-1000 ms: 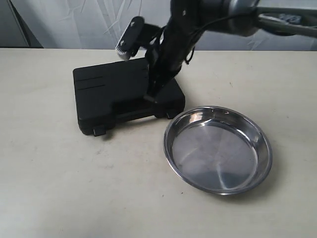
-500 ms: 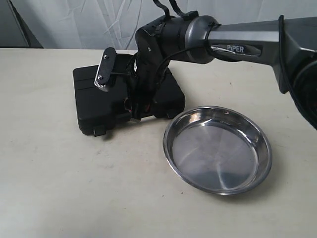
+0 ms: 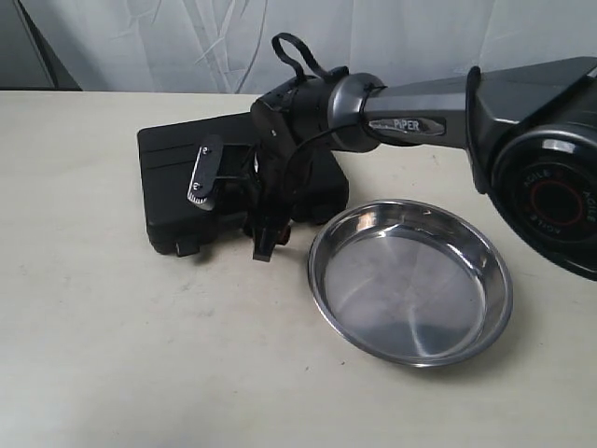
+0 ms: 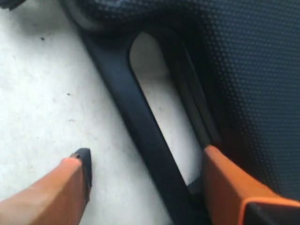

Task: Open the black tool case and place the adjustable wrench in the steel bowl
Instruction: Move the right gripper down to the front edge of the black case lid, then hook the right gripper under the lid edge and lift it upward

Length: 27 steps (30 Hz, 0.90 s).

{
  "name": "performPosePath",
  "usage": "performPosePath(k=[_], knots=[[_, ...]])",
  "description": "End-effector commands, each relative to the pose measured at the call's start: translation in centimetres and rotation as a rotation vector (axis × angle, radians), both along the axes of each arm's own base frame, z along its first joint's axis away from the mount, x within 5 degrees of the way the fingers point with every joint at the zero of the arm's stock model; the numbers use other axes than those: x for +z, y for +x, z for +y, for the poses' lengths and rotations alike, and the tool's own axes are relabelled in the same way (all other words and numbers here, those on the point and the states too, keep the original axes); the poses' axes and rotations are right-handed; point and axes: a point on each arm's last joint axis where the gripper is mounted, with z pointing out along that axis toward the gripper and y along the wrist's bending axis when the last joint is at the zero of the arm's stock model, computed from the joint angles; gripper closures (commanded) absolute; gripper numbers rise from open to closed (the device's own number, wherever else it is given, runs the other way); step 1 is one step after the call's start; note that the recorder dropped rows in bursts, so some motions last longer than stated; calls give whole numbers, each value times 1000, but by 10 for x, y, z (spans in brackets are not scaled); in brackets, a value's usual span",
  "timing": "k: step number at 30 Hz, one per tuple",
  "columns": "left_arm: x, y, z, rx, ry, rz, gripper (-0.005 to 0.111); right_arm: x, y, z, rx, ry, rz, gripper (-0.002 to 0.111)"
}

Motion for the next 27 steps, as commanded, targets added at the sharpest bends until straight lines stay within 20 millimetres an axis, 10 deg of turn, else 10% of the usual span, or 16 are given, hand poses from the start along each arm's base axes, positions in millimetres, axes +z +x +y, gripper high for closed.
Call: performPosePath(k=[1,6,27], knots=[[1,0,0,-1,-3,-5,106,-1,3,1,12,7,-25,57],[1,0,0,-1,-3,-5,106,-1,2,1,11,2,-17,108],[1,0,0,-1,-3,-4,106,55,-11,4,-57,161,20,107]])
